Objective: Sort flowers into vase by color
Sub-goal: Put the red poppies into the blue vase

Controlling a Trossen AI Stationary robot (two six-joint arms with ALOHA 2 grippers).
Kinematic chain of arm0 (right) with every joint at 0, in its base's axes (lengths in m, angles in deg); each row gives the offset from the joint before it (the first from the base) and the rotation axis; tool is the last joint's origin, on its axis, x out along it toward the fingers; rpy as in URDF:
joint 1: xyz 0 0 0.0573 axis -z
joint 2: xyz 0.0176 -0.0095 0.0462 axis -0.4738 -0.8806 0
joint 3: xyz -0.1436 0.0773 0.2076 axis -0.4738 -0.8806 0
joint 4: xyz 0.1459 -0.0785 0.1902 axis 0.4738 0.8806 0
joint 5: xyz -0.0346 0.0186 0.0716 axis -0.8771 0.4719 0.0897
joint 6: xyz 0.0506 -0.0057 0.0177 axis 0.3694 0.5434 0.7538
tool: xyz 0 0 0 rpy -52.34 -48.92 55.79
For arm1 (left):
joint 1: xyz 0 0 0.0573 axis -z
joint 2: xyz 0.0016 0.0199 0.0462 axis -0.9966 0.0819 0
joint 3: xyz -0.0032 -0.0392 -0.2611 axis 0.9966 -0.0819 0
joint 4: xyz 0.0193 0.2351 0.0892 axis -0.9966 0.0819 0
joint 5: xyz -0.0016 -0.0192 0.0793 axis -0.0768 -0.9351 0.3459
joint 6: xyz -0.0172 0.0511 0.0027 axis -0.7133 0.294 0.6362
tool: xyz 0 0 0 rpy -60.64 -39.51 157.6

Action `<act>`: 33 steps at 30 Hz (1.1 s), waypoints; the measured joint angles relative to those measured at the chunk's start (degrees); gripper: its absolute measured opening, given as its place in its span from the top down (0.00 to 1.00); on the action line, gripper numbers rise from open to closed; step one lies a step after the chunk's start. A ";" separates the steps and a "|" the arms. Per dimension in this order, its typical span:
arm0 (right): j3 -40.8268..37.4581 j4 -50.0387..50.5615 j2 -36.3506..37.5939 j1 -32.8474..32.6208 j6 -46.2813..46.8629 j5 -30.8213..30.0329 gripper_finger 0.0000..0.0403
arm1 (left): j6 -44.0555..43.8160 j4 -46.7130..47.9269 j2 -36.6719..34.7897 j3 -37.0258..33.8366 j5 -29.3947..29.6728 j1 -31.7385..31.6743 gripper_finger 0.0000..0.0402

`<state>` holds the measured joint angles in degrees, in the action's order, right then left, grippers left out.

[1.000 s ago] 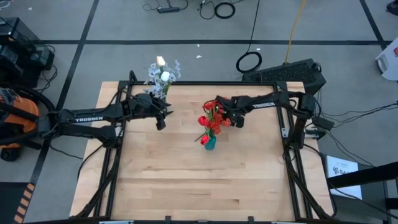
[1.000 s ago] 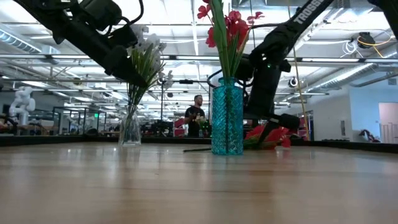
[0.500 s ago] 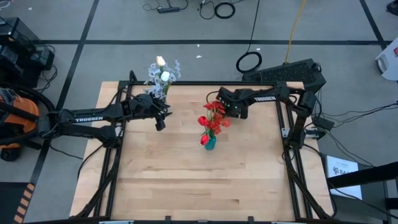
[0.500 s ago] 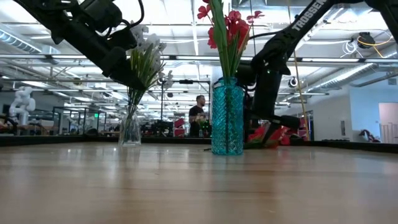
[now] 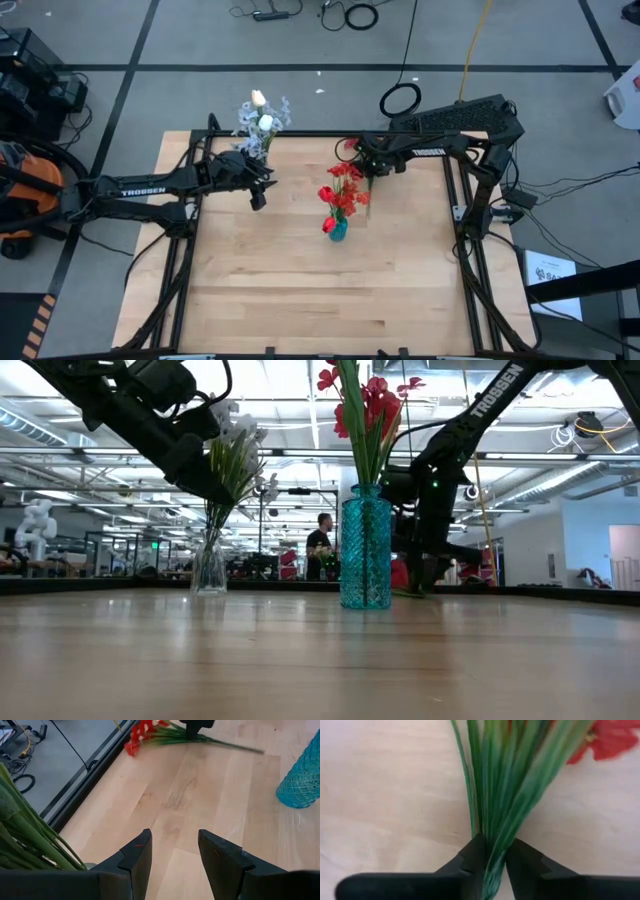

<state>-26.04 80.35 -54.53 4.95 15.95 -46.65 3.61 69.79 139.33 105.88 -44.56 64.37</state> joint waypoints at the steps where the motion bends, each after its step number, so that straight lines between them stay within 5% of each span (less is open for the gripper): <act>1: 0.00 0.29 -0.01 -0.02 -2.56 0.80 0.85 | 0.00 0.00 0.00 0.00 0.00 0.00 0.58; 11: -0.07 9.76 1.62 -3.98 -9.95 6.80 0.93 | 0.02 -0.02 0.00 0.00 0.02 0.00 0.58; 33: -0.17 10.52 8.09 -13.16 -8.63 5.81 0.75 | 0.00 -0.60 0.00 0.00 0.02 0.00 0.58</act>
<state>-26.21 90.87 -46.44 -8.21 7.32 -40.84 3.61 69.19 139.33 105.88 -44.54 64.37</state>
